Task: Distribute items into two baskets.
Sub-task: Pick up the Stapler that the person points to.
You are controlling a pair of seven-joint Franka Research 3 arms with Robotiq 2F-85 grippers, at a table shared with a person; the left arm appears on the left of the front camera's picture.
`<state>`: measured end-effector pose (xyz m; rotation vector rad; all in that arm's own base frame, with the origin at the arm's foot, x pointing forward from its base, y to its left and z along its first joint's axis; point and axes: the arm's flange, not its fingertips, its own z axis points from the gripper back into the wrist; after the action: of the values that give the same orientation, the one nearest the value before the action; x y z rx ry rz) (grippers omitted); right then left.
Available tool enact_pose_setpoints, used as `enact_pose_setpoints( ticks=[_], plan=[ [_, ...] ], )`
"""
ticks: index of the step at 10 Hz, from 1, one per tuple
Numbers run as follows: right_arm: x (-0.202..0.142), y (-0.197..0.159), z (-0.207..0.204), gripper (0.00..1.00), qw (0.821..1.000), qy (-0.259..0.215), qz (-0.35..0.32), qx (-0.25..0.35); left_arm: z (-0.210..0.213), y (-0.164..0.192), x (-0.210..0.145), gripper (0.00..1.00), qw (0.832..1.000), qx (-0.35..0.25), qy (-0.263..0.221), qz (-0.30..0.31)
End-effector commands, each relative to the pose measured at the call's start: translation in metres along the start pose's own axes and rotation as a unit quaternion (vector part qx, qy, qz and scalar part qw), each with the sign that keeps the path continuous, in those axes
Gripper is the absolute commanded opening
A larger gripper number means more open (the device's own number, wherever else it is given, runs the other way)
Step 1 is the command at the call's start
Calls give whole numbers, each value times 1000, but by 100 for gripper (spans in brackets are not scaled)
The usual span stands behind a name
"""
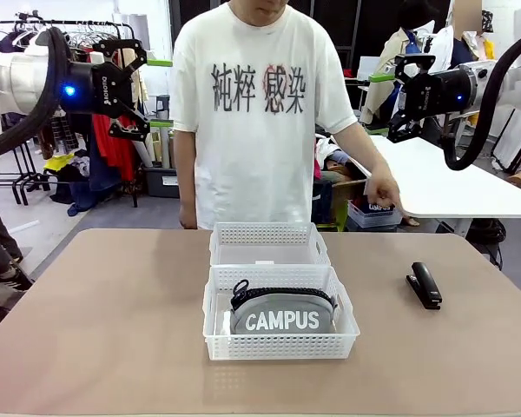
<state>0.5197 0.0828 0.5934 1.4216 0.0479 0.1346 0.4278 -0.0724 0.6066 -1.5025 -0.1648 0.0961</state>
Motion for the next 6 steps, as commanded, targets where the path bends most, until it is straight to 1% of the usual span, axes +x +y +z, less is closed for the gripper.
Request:
enact_pose_setpoints(
  ticks=[1, 6],
  plan=[
    [0, 2, 1, 100, 1000, 3, 3, -7, 0, -2, -1, 100, 1000, -1, -4, 1],
    [0, 2, 1, 100, 1000, 3, 3, -7, 0, -2, -1, 100, 1000, -1, -4, 1]
  ],
)
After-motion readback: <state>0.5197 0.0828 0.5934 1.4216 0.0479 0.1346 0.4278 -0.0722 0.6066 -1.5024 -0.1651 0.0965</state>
